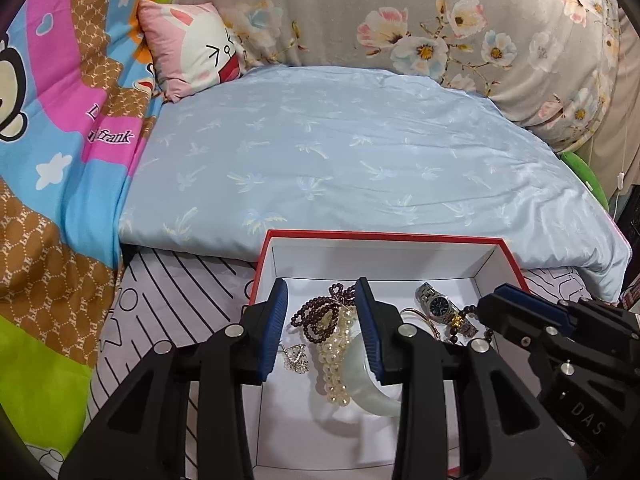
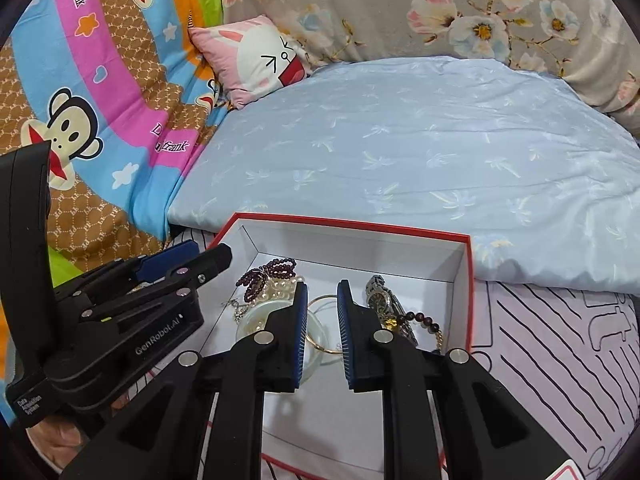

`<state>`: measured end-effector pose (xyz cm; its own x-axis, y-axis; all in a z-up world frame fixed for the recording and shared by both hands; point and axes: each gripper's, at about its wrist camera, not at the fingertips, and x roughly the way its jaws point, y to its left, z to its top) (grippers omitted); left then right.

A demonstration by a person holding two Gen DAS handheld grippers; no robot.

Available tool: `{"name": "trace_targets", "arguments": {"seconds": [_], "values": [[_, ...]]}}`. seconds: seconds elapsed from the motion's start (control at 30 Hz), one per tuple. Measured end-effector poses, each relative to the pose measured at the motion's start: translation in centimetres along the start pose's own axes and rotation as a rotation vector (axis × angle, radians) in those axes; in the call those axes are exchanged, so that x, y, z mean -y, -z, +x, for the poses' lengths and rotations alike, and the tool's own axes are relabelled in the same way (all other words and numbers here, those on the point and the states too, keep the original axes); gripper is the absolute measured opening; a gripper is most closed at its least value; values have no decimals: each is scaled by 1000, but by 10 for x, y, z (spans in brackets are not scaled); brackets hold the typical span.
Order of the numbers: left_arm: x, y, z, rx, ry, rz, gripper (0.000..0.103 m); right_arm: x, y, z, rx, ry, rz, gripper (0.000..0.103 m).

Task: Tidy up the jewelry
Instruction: 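Open both grippers to drop the necklace and bangle into the box, then lift both grippers out and move them toward the silver chain and gold ring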

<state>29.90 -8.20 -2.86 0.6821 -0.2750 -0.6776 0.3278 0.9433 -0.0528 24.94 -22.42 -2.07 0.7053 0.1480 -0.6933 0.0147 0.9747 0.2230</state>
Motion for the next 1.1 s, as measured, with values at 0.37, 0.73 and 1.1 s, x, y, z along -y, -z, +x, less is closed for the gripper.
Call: {"name": "trace_targets", "arguments": {"seconds": [0.37,0.73,1.1], "values": [[0,19,-43,14,15,-2,34,7,33,-48,30,13,16,16],[1,80,-98,-13,3,13,43,10,104,-101,5,67,35,16],[9,158,-133,-106,20,-17,44,-6,188,-123,-86,70,33,28]]}}
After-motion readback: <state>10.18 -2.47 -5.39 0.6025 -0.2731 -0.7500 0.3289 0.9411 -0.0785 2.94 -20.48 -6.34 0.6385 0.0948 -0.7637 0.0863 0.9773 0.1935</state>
